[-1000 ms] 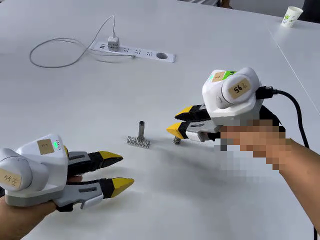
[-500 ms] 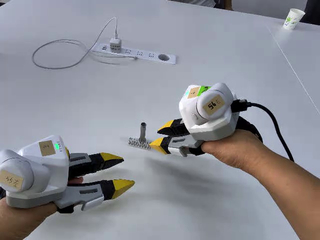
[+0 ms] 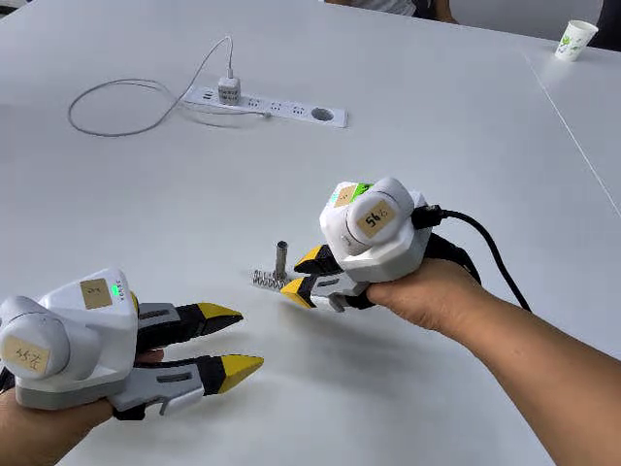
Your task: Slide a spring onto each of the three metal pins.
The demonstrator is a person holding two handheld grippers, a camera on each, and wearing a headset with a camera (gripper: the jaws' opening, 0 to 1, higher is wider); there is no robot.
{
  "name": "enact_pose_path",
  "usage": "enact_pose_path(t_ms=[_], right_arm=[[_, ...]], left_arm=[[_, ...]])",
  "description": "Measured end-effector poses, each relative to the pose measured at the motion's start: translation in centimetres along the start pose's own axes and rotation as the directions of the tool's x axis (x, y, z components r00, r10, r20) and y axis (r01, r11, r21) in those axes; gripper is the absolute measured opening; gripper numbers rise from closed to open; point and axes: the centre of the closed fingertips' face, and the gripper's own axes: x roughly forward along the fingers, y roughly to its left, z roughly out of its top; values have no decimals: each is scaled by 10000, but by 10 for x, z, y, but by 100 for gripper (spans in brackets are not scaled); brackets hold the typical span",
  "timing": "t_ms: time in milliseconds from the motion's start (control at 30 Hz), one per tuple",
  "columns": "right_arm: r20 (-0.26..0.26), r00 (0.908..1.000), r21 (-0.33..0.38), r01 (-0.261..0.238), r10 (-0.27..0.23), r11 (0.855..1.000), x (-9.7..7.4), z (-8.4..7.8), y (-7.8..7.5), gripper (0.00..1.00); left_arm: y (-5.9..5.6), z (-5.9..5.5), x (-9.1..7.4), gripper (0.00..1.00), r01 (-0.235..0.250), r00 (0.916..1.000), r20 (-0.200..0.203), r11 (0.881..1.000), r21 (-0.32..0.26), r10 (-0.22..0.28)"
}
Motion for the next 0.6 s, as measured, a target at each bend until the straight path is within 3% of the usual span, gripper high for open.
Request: enact_pose_path(t_ms=[167,600], right_arm=[[-263,9996,63,-69,70,10000,5,-6,0,18],[-364,9991,426,-194,209,9989,9,-10,3,12]], left_arm=[[0,0,0,32,3,10000,-16,10000,10,-3],[2,-2,-3,32,-45,10000,-85,10000,-20,45]])
